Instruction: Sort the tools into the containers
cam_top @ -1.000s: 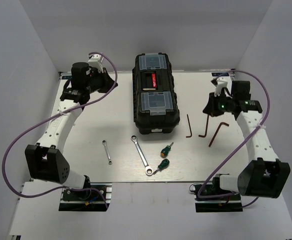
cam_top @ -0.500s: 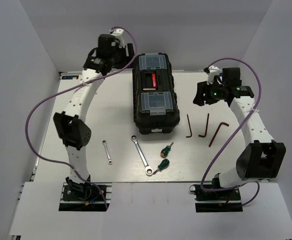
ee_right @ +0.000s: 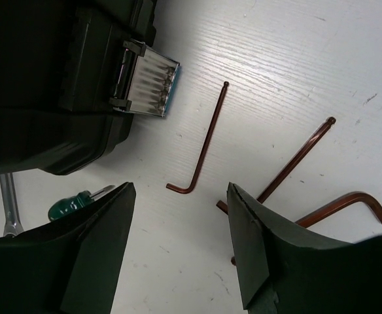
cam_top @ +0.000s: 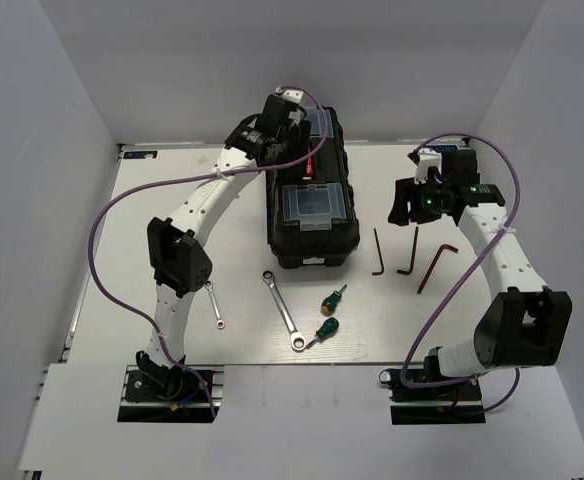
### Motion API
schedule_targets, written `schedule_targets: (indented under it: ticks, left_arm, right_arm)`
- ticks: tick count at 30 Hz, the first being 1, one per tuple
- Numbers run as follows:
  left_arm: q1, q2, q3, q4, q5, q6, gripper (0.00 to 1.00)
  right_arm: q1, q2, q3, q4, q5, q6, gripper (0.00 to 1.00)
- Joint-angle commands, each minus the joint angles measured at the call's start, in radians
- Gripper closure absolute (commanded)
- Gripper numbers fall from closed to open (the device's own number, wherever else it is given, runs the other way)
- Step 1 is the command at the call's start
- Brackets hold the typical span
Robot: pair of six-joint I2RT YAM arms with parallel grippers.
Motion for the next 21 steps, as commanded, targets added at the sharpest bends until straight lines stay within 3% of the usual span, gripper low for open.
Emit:
schedule_targets:
  ticks: [1,7,21]
  left_arm:
    - [-0.015,-0.005,0.043,-0.049,-0.199,0.014,0.25]
    - [-0.033,-0.005,0.008,-0.049,-0.287,0.032,0.27]
    - [-0.043,0.041,0.017,-0.040,-0.246,0.033,0.28]
  right_arm:
    - [-0.006,-0.034,-0.011,0.012,-0.002,0.020,0.36]
    - [-0.008,-0.046,-0.035,0.021,-0.008,0.026,0.36]
    - [-0.006,-0.054,-0.049,0.029,-0.011,0.040,0.36]
